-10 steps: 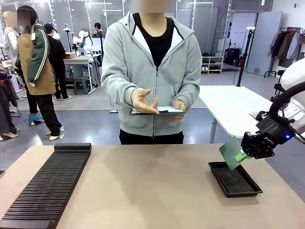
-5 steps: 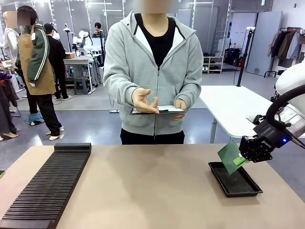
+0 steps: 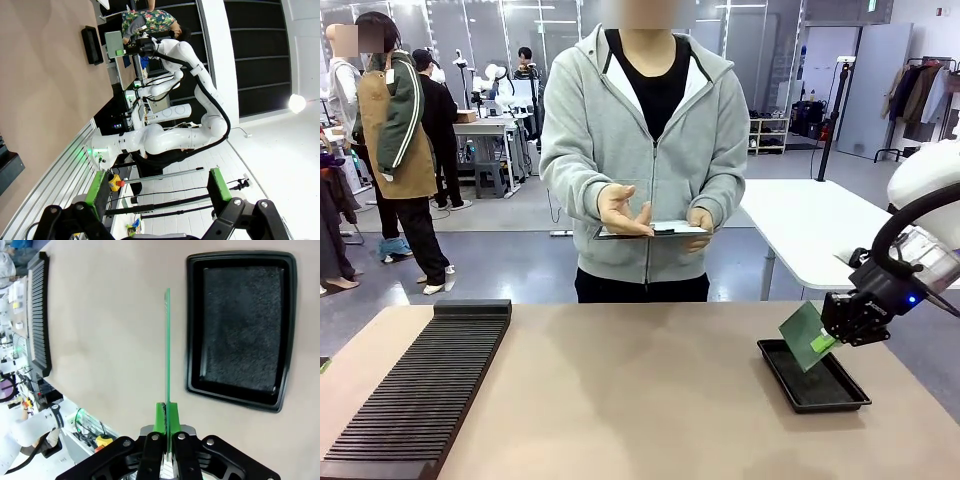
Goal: Inspect the PCB.
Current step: Place the Blank PCB in the ESD tray.
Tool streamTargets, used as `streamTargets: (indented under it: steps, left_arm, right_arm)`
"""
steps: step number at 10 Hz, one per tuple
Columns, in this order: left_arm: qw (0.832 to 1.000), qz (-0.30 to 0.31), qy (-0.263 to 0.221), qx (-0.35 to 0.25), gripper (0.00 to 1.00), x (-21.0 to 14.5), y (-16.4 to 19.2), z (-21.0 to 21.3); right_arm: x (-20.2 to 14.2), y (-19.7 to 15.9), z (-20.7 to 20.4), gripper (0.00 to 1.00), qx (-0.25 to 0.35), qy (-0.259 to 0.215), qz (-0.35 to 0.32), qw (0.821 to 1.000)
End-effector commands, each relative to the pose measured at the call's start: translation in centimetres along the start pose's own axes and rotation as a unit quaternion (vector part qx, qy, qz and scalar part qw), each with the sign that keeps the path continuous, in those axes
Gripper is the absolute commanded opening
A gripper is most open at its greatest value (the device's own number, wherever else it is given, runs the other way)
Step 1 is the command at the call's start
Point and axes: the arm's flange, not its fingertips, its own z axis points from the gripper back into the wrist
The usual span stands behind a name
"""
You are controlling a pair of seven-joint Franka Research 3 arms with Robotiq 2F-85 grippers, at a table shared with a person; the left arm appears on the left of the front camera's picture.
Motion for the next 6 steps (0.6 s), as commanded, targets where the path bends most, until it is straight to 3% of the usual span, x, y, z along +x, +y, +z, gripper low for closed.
streamTargets:
  steps: [1,6]
  left_arm:
    - [1.000,-0.002,-0.001,-0.001,1.00,0.0,-0.1,0.1]
    - [1.000,-0.002,-0.001,-0.001,1.00,0.0,-0.1,0.1]
  right_arm:
    - [2.5,-1.2,-1.0,0.03,-0.023,0.009,-0.015,1.000]
    - [3.4,-2.8,-3.3,0.03,-0.031,0.027,-0.027,0.999]
